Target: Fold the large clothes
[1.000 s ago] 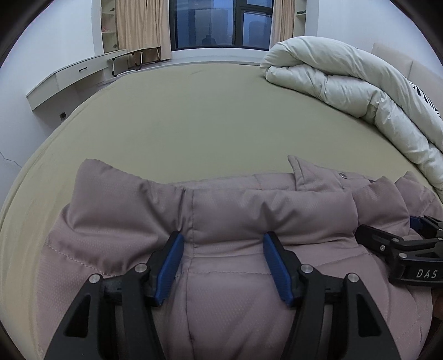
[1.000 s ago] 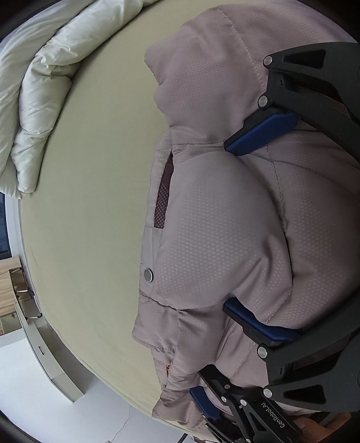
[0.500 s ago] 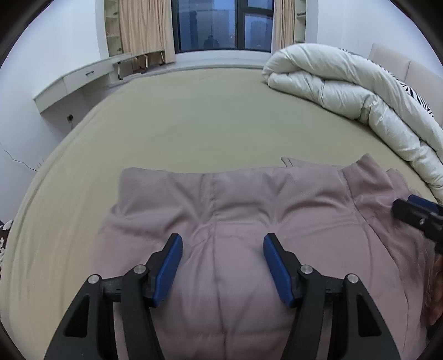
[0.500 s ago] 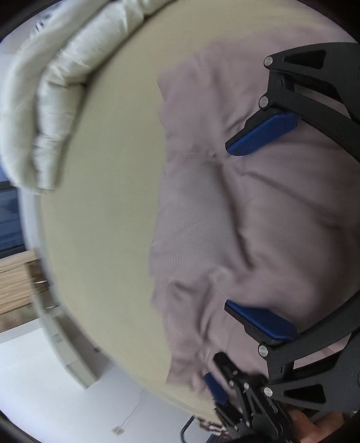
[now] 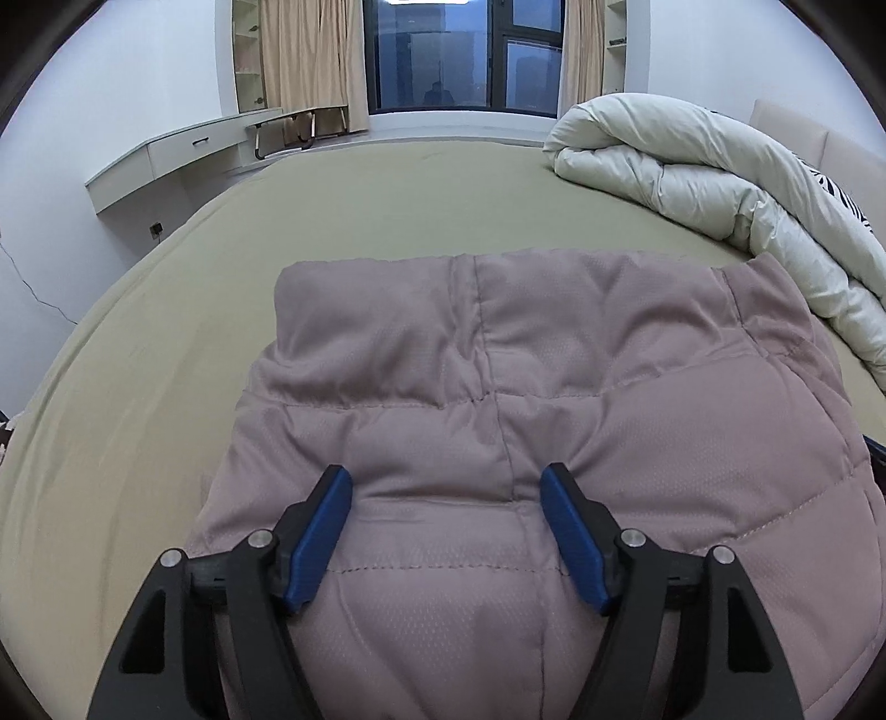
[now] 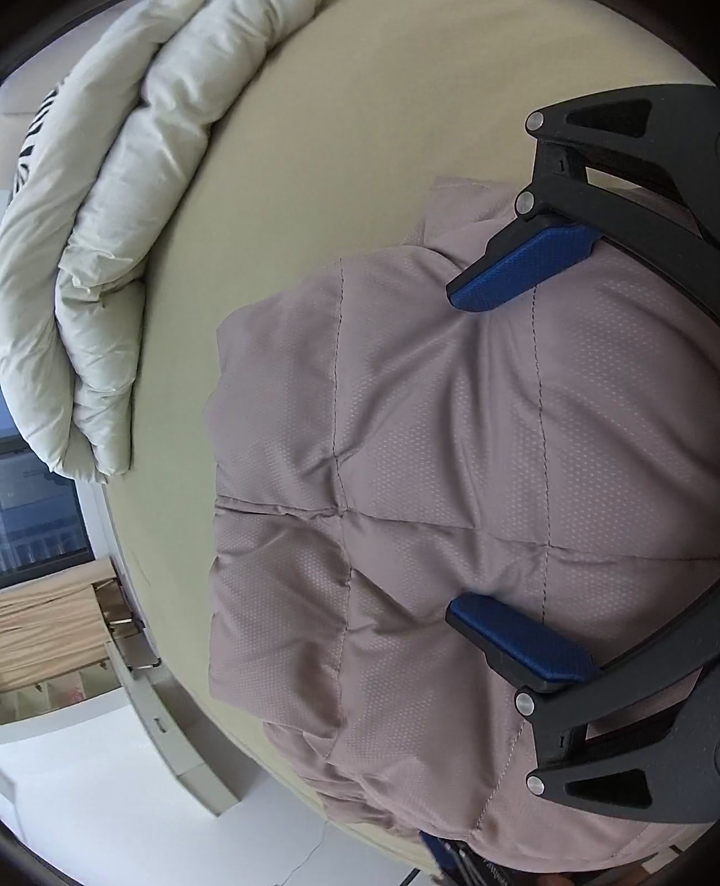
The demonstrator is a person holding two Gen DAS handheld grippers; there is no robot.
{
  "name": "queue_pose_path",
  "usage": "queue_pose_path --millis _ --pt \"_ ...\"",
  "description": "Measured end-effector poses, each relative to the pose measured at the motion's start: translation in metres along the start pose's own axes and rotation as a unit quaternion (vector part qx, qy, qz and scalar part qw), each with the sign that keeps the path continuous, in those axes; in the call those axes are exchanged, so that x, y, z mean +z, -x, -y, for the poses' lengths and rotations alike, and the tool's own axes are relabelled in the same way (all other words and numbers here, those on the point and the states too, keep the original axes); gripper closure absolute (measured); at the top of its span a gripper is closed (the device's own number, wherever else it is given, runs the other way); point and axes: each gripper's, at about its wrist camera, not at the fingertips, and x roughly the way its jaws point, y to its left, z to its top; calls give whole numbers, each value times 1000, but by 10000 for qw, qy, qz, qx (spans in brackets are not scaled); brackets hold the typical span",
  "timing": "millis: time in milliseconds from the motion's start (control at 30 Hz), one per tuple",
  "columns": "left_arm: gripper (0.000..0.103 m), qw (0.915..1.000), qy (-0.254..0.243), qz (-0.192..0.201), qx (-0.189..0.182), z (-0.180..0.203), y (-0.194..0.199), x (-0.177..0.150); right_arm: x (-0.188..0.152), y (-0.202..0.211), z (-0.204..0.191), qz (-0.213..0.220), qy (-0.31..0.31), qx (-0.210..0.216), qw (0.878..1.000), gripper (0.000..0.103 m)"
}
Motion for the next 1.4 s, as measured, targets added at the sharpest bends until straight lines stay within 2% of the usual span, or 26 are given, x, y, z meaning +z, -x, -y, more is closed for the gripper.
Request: queue_pose_path --millis 67,133,200,267,333,367,400,433,467,533,567,667,800,967,1067,1167,1200,1233,1267,1300,1333,1400 --pt "28 10000 65 -7 -73 -2 -4 -1 -3 -4 2 -12 -81 115 9999 0" --pt "28 9999 87 -31 -100 -2 -6 -1 0 -9 -3 -23 -25 49 10000 0" --pt "29 9998 101 -109 -104 -3 -2 1 2 -5 -12 -107 98 -179 9997 0" --pt "30 9993 178 -314 -129 -7 13 7 12 13 -29 -323 160 -587 9976 0" --pt "34 9993 219 -251 -149 -10 37 8 20 53 -51 64 102 -133 9998 1" --pt "34 9995 239 -145 -123 -10 49 6 20 77 -71 372 265 68 9989 1" --pt "34 9997 254 -16 -44 -9 61 3 20 87 -89 438 495 110 9978 1" --pt "34 9997 251 -4 -43 -7 65 0 18 87 -109 328 757 193 9964 1" --pt "34 9995 228 -158 -121 -3 62 -4 15 80 -125 125 966 255 9949 1" --pt "33 9991 165 -361 -120 3 50 -13 3 54 -143 -340 1230 124 9917 1" --pt "32 9994 94 -335 -54 5 46 -16 -9 34 -144 -598 1208 15 9909 1" --pt "29 9992 138 -358 -94 4 35 -19 -24 24 -137 -272 1231 -22 9920 0" --pt "27 9996 8 -288 -10 8 25 -23 -33 18 -135 -135 1297 -111 9914 0" --pt "27 9994 -2 -337 7 10 22 -22 -30 13 -133 -252 1314 -131 9909 0" --pt "27 9991 38 -419 13 8 46 -16 -15 30 -137 -437 1273 -24 9909 0" --pt "27 9992 284 -294 40 2 73 -21 -10 89 -124 456 1219 -179 9913 0" --pt "27 9991 343 -255 60 -1 77 -24 -12 99 -118 592 1211 -309 9904 0" --pt "25 9989 373 -247 112 -2 77 -29 -14 101 -111 595 1192 -415 9902 0" --pt "25 9989 337 -307 119 -1 72 -35 -18 94 -102 393 1181 -521 9909 0" --pt "23 9990 283 -324 139 1 67 -40 -25 77 -90 8 1156 -684 9909 0" --pt "22 9992 224 -277 161 3 62 -43 -33 61 -76 -256 1042 -628 9922 0" --pt "19 9994 184 -242 145 5 57 -45 -46 56 -62 101 989 -301 9946 0"
